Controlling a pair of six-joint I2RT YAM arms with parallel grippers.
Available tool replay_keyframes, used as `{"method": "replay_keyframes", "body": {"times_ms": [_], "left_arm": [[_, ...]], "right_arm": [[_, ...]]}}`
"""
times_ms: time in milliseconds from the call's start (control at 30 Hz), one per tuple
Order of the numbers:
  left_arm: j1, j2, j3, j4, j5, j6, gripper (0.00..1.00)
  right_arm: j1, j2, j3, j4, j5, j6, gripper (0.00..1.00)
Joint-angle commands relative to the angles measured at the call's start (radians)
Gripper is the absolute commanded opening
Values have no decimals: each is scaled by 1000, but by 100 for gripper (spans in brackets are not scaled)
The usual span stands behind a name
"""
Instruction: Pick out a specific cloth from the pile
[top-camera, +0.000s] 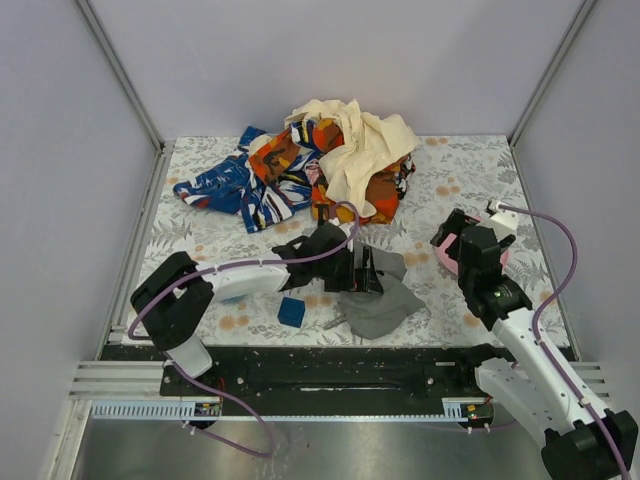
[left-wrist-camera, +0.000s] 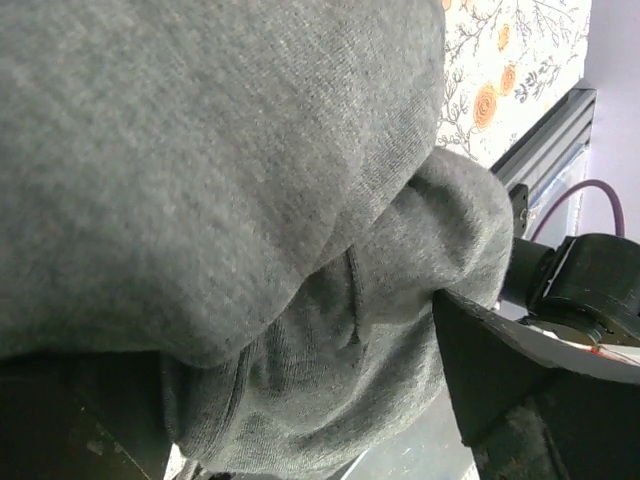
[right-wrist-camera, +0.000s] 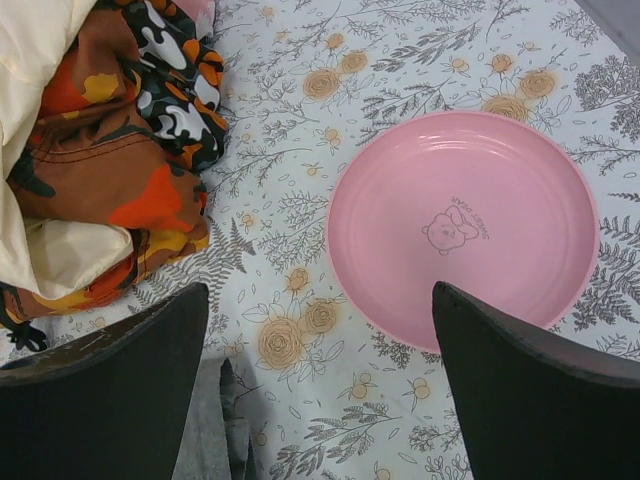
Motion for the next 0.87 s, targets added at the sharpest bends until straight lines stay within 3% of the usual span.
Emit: {"method": "replay_keyframes", "body": {"times_ms": [0, 100, 233, 300, 500, 833], "left_arm": [[2, -121, 78, -89, -134, 87, 99], [2, -337, 60, -187, -352, 150, 99], [11, -557, 49, -357, -782, 165, 99], [59, -632, 25, -396, -884, 154, 99], [301, -744, -69, -450, -784, 118, 99], [409, -779, -115, -497, -767, 107, 99]], "right_arm": [[0, -52, -14, -2, 50, 34, 99], [0, -62, -11, -12, -20, 2, 99], [0, -41, 12, -22, -31, -10, 99], [0, -20, 20, -35, -27, -14, 99], [0, 30, 43, -34, -6, -26, 99], [0, -1, -1, 36, -3, -40, 99]]}}
